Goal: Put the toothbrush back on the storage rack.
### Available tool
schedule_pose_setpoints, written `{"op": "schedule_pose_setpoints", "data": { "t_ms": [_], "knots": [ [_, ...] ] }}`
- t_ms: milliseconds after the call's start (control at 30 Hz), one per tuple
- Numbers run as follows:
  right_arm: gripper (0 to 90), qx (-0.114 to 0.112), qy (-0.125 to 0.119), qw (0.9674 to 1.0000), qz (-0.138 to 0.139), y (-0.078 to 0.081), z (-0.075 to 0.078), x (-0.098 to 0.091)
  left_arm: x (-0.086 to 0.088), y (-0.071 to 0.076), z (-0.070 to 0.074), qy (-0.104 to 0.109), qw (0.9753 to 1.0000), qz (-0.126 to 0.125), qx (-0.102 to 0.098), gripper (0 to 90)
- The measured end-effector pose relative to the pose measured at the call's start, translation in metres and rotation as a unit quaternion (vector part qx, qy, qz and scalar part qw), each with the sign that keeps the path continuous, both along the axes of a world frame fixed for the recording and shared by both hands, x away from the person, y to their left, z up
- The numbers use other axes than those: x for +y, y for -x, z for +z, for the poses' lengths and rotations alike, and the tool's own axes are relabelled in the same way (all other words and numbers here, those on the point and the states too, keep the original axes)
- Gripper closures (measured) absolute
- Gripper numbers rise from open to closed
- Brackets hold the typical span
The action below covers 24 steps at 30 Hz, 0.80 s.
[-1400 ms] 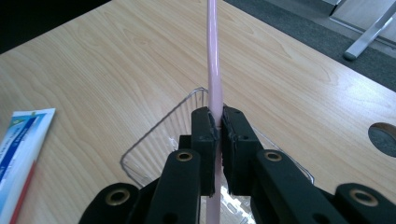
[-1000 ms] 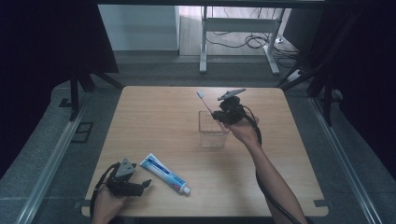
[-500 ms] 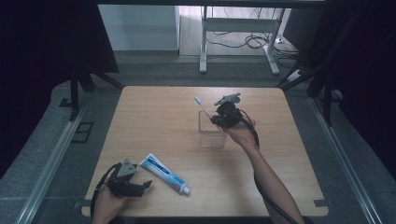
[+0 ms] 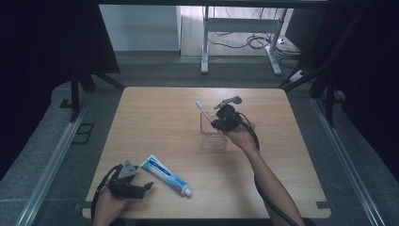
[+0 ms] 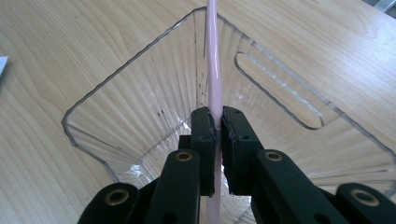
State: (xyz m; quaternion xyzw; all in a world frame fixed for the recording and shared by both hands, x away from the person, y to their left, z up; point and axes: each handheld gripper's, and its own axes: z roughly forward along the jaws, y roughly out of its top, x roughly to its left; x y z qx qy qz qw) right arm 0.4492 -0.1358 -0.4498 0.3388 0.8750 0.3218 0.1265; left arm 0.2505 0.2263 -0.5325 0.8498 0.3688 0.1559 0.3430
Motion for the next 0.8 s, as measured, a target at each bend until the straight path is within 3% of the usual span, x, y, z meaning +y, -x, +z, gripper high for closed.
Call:
{"op": "schedule_pose_setpoints", "data": {
  "t_ms": [367,633,800],
  "knots": [
    [82.9,0.011,0.019,0.9997,0.009,-0.0011,-0.0030,0.0021,-0.0004,0.0000,-0.0002,-0.002,1.0000,0.000,0.001,13.4],
    [82.6,0.035,0.054,0.9979,0.010,-0.0025,-0.0052,0.0032,-0.0008,-0.0002,-0.0004,-0.004,1.0000,-0.002,0.002,13.4],
    [79.9,0.038,0.052,0.9978,0.011,-0.0026,-0.0051,0.0021,-0.0010,-0.0002,-0.0005,-0.005,1.0000,-0.002,0.002,13.4]
  ]
}}
